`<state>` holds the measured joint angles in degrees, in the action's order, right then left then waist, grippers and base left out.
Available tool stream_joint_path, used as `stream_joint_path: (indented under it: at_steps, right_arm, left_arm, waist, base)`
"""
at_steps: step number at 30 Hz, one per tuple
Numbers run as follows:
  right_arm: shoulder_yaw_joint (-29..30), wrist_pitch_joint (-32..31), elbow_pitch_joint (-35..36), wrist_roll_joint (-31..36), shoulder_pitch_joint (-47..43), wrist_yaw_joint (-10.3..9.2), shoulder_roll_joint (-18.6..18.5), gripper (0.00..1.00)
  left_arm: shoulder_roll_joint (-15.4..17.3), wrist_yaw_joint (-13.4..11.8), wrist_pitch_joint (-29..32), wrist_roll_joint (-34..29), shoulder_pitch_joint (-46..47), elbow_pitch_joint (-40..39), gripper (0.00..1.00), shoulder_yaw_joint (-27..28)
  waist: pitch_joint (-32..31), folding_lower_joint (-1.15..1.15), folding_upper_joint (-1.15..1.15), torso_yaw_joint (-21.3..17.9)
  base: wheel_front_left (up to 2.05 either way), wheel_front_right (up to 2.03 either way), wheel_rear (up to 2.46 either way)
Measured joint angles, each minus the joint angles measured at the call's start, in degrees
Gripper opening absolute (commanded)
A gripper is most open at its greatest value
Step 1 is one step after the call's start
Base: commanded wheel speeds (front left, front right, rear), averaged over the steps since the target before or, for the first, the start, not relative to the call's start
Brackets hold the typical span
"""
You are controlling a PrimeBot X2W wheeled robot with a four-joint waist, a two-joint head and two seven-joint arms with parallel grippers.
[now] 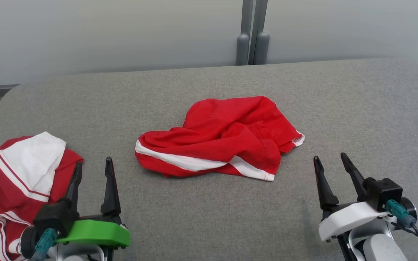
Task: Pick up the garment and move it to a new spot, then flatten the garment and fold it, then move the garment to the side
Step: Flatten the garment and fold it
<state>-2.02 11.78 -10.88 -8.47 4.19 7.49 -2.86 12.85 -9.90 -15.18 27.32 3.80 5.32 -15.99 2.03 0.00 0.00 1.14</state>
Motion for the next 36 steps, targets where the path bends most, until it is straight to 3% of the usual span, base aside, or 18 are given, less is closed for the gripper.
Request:
stream_joint_path:
  at_steps: [8, 22, 36]
  right_arm:
    - [-1.2, 0.4, -1.4, 3.1, -1.7, 0.01, 0.1, 1.0]
    - [-1.2, -2.2, -5.0, 5.8, -2.8, 0.01, 0.0, 1.0]
    - [-1.0, -2.8, -6.1, 5.1, -3.5, 0.01, 0.1, 1.0]
  left_arm:
    - [-3.4, 2.5, 0.0, -5.6, -7.4, -0.4, 1.0, 5.4]
    - [-2.7, 7.0, 0.0, -8.7, -10.8, 7.4, 1.0, 6.2]
    - [-3.3, 7.6, 0.0, -8.7, -10.7, 9.0, 1.0, 6.7]
  waist:
    - [-2.4, 0.0, 0.0, 1.4]
    - [-4.8, 0.0, 0.0, 3.5]
    - [-4.2, 0.0, 0.0, 3.2]
  base:
    - [0.0, 0.0, 0.0]
    - [0.0, 0.0, 0.0]
    - [0.0, 0.0, 0.0]
